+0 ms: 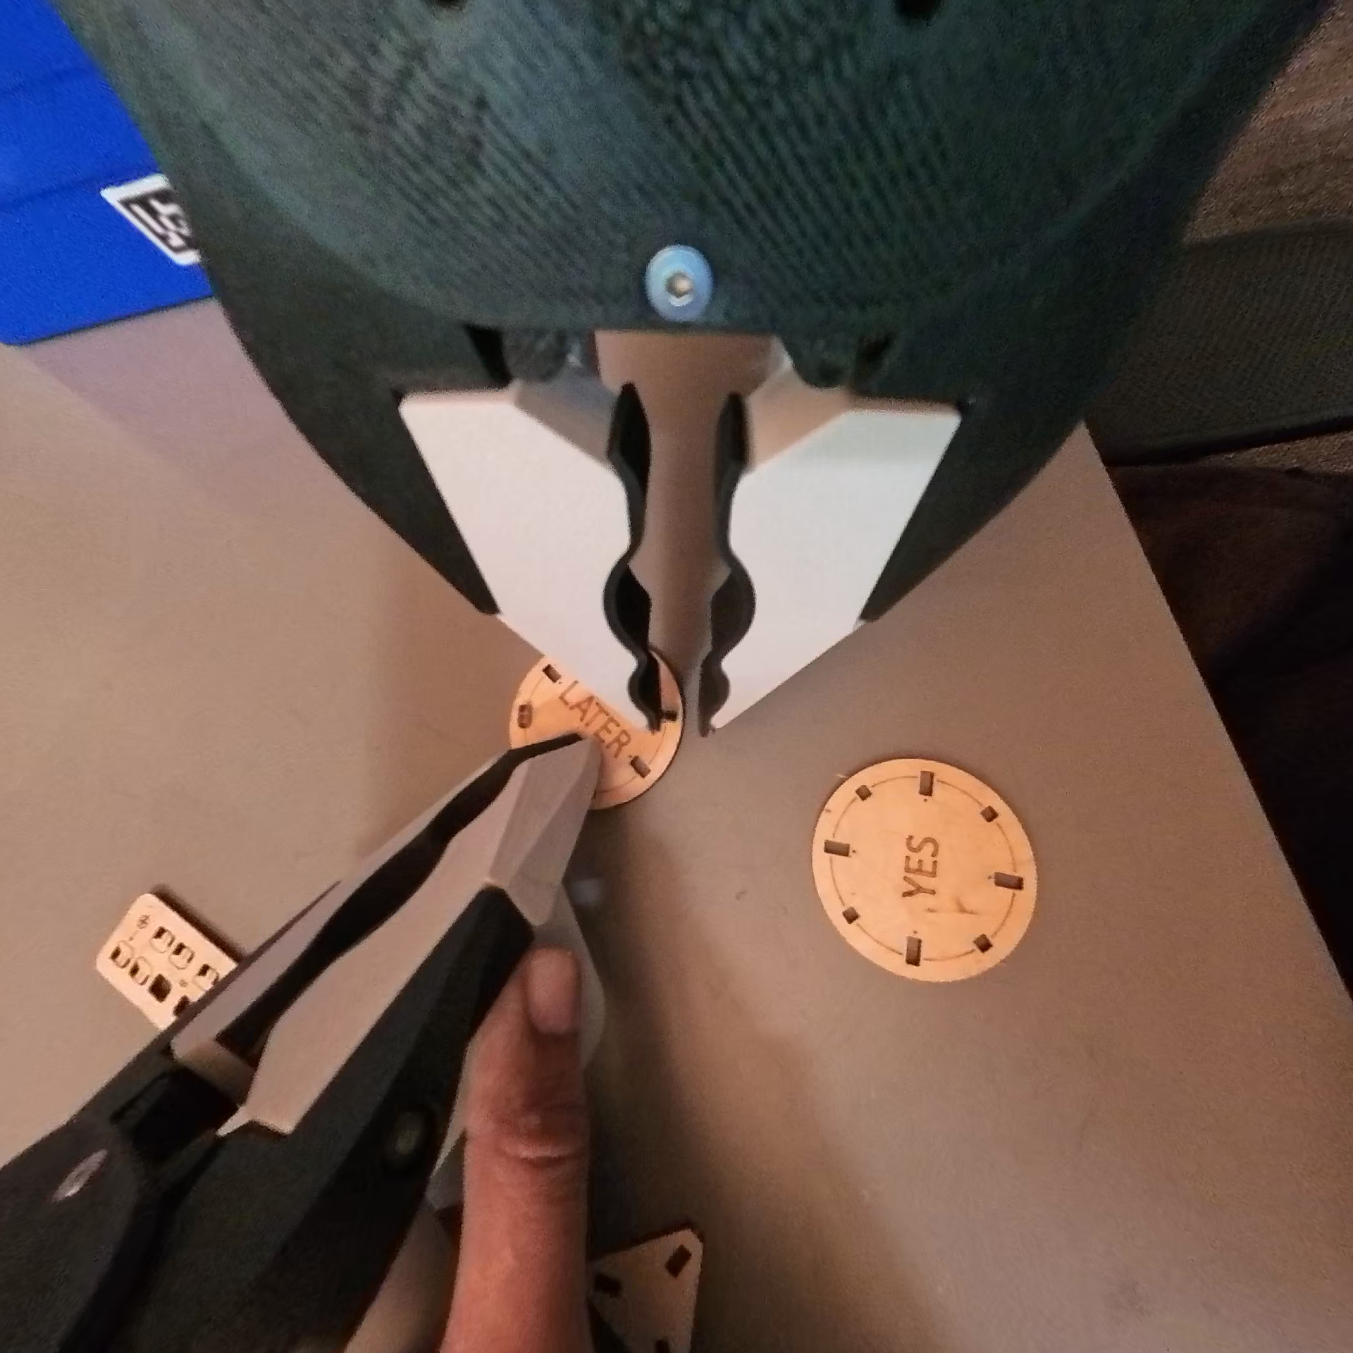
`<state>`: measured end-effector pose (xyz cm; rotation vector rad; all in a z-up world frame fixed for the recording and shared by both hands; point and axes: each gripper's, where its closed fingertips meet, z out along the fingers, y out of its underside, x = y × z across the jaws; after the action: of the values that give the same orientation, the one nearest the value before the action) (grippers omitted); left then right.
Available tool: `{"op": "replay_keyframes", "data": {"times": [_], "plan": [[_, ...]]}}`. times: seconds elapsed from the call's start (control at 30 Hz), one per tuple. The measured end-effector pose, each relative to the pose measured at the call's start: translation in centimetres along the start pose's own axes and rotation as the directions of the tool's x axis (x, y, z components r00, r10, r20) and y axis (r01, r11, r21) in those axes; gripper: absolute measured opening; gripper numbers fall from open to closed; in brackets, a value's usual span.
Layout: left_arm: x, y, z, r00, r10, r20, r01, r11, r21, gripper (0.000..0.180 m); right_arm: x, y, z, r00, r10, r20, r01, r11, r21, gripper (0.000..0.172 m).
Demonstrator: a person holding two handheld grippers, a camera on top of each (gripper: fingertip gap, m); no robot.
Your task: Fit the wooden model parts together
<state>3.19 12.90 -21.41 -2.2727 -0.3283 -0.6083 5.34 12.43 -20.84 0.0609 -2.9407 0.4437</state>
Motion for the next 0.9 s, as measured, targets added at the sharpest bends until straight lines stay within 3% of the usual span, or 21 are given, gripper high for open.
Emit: {"op": "replay_keyframes", "data": {"times": [0.4,0.7,0.9], "plan": [[0.00,0.01,0.00,1.000,0.000,-0.003,0.000,1.000,0.001,0.000,0.49,0.51,0.34,1.000,0.003,0.005,-0.003,0.999,-0.033,0.000],[0.00,0.00,0.00,1.000,-0.001,-0.005,0.001,1.000,0.002,0.001,0.51,0.55,0.29,0.992,0.106,0.075,-0.106,0.994,-0.006,0.000],[0.01,-0.01,0.00,1.000,-0.005,-0.011,0.005,1.000,0.004,0.001,0.87,0.15,-0.20,0.995,0.082,0.058,-0.084,0.996,0.024,0.000]]}}
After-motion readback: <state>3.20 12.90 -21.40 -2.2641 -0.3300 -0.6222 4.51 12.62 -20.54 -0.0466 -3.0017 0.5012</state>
